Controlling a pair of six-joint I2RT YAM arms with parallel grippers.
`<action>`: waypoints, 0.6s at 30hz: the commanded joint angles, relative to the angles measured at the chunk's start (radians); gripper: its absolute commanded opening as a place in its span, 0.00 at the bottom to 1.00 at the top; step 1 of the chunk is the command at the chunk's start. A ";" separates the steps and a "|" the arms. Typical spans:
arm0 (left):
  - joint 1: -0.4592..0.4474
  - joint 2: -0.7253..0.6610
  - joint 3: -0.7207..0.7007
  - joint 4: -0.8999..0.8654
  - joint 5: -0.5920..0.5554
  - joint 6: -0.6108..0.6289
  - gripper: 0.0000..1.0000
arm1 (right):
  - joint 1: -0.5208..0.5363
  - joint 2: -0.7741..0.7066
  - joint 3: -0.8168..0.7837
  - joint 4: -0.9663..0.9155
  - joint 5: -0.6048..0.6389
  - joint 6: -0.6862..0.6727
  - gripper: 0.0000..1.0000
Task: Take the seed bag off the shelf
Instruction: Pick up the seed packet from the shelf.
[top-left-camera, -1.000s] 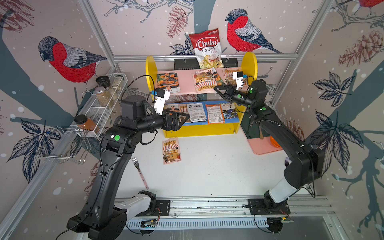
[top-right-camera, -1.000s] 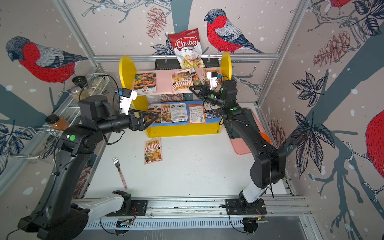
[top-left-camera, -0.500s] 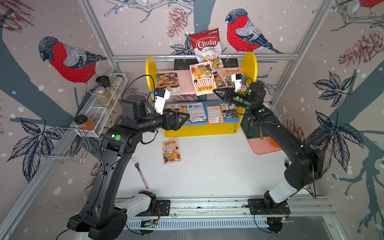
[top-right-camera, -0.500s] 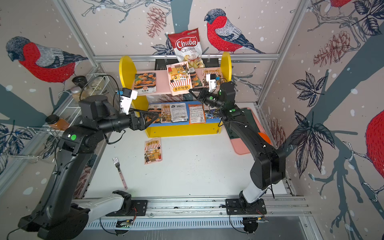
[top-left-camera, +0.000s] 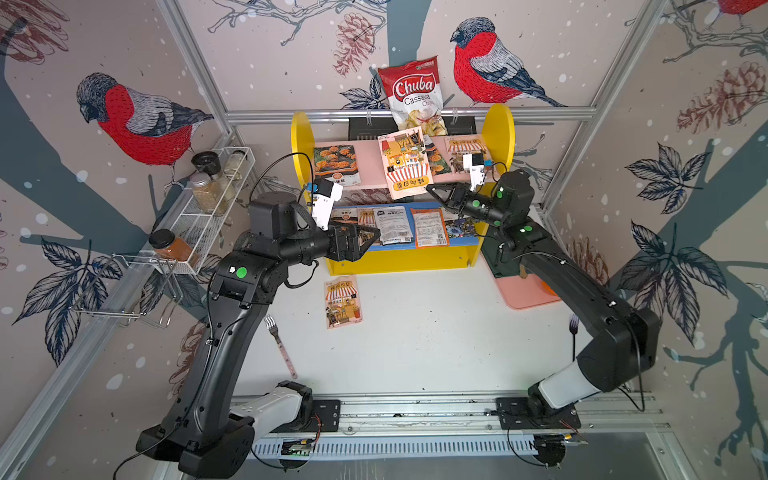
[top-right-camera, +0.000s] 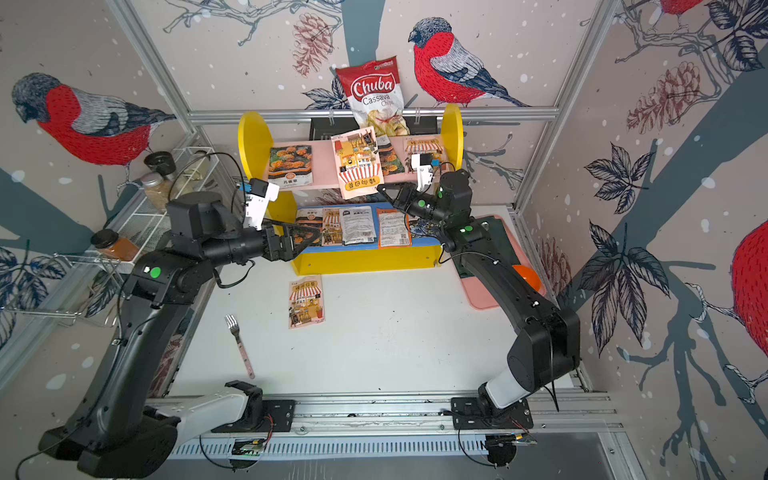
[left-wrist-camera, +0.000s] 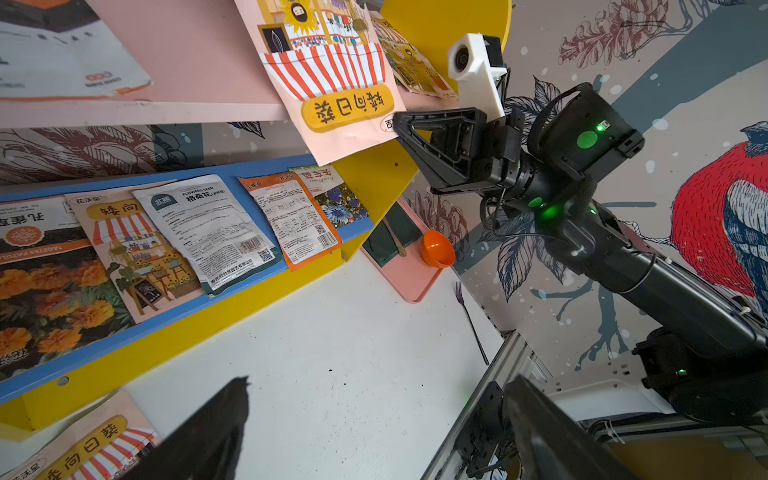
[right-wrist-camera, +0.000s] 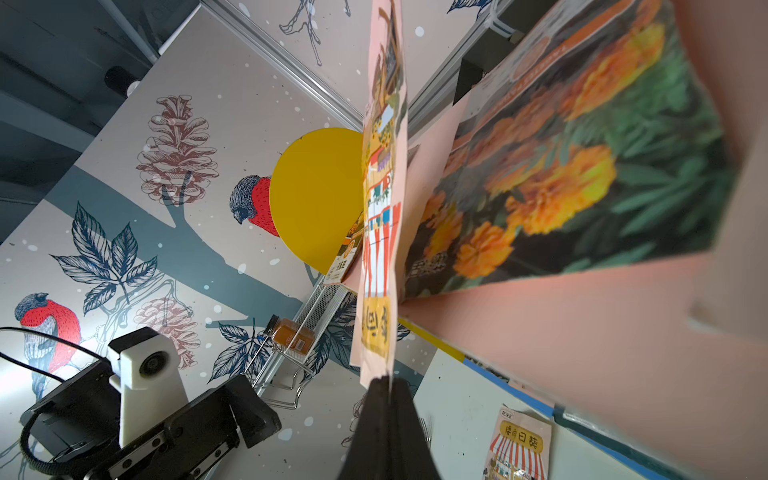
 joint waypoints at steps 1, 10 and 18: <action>0.001 -0.009 -0.019 0.115 -0.008 -0.022 0.97 | 0.009 -0.026 -0.018 0.035 0.011 -0.032 0.00; 0.001 0.035 -0.139 0.395 0.041 -0.113 0.97 | 0.027 -0.093 -0.092 0.069 0.011 -0.027 0.00; -0.001 0.086 -0.211 0.654 0.088 -0.221 0.96 | 0.032 -0.122 -0.120 0.079 0.012 -0.029 0.00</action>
